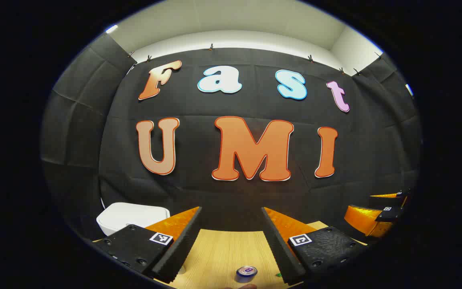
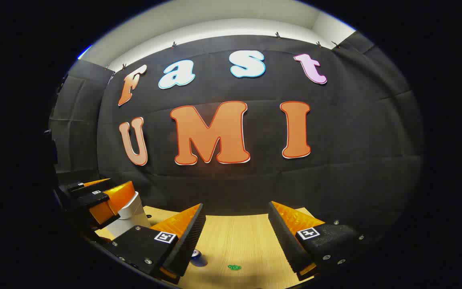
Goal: Press the lid of the desktop garbage bin to open it, pick up the crumpled paper on the desktop and throw it into the bin, then pick up the pop can on the desktop and drop it into the bin, and finally close the garbage bin lid.
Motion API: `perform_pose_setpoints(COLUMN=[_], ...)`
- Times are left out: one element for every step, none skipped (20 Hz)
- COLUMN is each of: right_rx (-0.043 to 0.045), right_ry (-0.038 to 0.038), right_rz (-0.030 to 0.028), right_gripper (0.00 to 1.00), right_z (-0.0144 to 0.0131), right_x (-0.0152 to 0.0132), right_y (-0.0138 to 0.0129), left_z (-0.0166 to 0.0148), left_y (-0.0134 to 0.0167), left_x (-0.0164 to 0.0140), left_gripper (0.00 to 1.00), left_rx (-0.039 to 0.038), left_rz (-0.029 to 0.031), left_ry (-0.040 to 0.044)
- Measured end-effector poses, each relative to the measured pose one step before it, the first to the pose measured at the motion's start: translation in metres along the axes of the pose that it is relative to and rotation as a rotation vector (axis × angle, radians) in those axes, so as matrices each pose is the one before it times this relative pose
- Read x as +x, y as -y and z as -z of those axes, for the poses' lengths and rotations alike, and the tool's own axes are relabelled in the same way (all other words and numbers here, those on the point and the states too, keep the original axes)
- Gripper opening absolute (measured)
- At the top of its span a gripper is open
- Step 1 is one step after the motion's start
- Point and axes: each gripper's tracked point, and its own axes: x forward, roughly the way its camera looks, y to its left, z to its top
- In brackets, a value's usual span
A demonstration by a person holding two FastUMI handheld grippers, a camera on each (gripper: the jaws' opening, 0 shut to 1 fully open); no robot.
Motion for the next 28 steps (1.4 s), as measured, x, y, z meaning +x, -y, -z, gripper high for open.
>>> perform_pose_setpoints(right_rx=[-0.00075,0.00136,-0.00046,-0.00319,-0.00458,-0.01266,-0.01188,-0.00604,0.00009,0.00372,-0.00331,-0.00464,-0.00719,-0.00854,-0.00898,-0.01141,-0.00949,-0.00955,-0.00720,-0.00534,-0.00308,-0.00124,-0.00172,0.00249,0.00419,0.00513,0.00156,-0.00228], right_ry=[-0.00001,0.00255,0.00152,0.00232,0.00515,0.00773,0.00456,0.00277,-0.00012,-0.00257,-0.00237,0.00000,0.00282,0.00044,-0.00007,0.00083,0.00226,0.00034,-0.00383,-0.00715,-0.00835,-0.00836,-0.00832,-0.00533,0.00230,0.00740,0.01283,0.01477], right_rz=[-0.00353,-0.00639,-0.00330,-0.00024,-0.00325,-0.00059,0.00108,-0.00184,0.00364,-0.00181,0.00690,0.00438,0.00393,0.00782,0.00504,0.01024,0.00418,0.00748,0.00375,0.00530,0.00560,0.00299,0.00962,0.00454,0.00522,-0.00016,-0.00145,0.00044], right_gripper=[0.94,0.94,0.94,0.94,0.94,0.94,0.94,0.93,0.94,0.93,0.93,0.94,0.94,0.93,0.94,0.93,0.93,0.93,0.93,0.93,0.93,0.93,0.93,0.93,0.94,0.94,0.94,0.94], right_z=[0.00091,-0.00030,-0.00046,0.00013,-0.00083,-0.00118,-0.00016,-0.00053,-0.00046,0.00020,0.00083,-0.00083,-0.00143,-0.00040,-0.00111,-0.00078,-0.00147,0.00081,0.00241,0.00232,0.00349,0.00227,0.00200,0.00076,-0.00118,-0.00387,-0.00492,-0.00444], right_x=[0.00013,-0.00040,0.00041,-0.00019,-0.00152,-0.00036,0.00088,0.00042,0.00114,-0.00047,0.00017,0.00023,-0.00034,-0.00051,0.00099,0.00002,-0.00086,-0.00051,-0.00126,-0.00060,-0.00066,0.00039,0.00091,-0.00018,0.00066,0.00059,0.00112,0.00251], right_y=[-0.00003,-0.00037,-0.00179,-0.00057,-0.00027,-0.00073,-0.00126,-0.00051,0.00094,-0.00059,0.00059,0.00159,0.00187,0.00269,0.00046,0.00310,0.00205,0.00152,0.00146,0.00046,0.00188,-0.00015,0.00163,0.00145,0.00088,-0.00010,-0.00101,0.00048], left_z=[-0.00153,-0.00168,0.00064,-0.00233,-0.00325,-0.00679,-0.00396,-0.00463,-0.00146,-0.00164,0.00041,-0.00197,0.00197,0.00056,0.00301,0.00315,-0.00225,-0.00050,-0.00014,-0.00140,-0.00098,-0.00024,-0.00135,0.00107,0.00160,0.00055,-0.00055,-0.00197], left_y=[-0.00058,-0.00117,-0.00246,-0.00190,-0.00059,0.00040,0.00098,-0.00175,-0.00033,0.00100,0.00046,0.00269,-0.00298,-0.00245,-0.00129,-0.00006,-0.00245,-0.00129,-0.00282,-0.00514,-0.00304,-0.00161,-0.00224,-0.00199,-0.00064,0.00087,0.00008,-0.00045], left_x=[-0.00210,-0.00129,-0.00284,-0.00087,-0.00070,-0.00019,0.00177,0.00281,0.00358,0.00209,-0.00053,-0.00093,0.00027,0.00014,0.00175,0.00032,0.00075,0.00012,0.00118,0.00155,0.00117,0.00012,0.00105,0.00018,0.00185,0.00093,0.00100,-0.00060], left_gripper=[0.90,0.89,0.90,0.89,0.90,0.90,0.89,0.89,0.88,0.88,0.88,0.89,0.88,0.88,0.87,0.87,0.87,0.87,0.87,0.89,0.87,0.87,0.87,0.87,0.87,0.88,0.89,0.89], left_rx=[-0.00206,0.00207,0.00404,0.00397,0.00060,0.00244,0.01732,0.02206,0.01573,0.00402,-0.00042,-0.00761,-0.01231,-0.01629,-0.02143,-0.01236,-0.01113,-0.00962,0.00047,0.00194,-0.00112,-0.00709,-0.00838,-0.00100,-0.00446,0.00153,0.00043,0.00741], left_rz=[-0.00738,-0.00206,-0.01025,-0.00516,0.00329,0.01464,0.01050,0.01096,0.01867,0.01773,0.01624,0.02132,0.00422,-0.00270,0.00356,0.00246,-0.00199,0.00385,-0.00020,-0.00475,0.00008,0.00170,-0.00097,-0.00163,-0.00038,0.00094,-0.00190,-0.00247], left_ry=[0.00232,0.00006,0.00149,0.00454,0.01321,0.01893,0.01779,0.01272,0.00887,-0.00004,0.00187,0.00153,-0.00688,-0.00632,-0.01501,-0.01416,0.00075,-0.00395,-0.00395,-0.00350,-0.00425,-0.00050,-0.00124,-0.00705,-0.00120,-0.00807,0.00224,-0.00170])
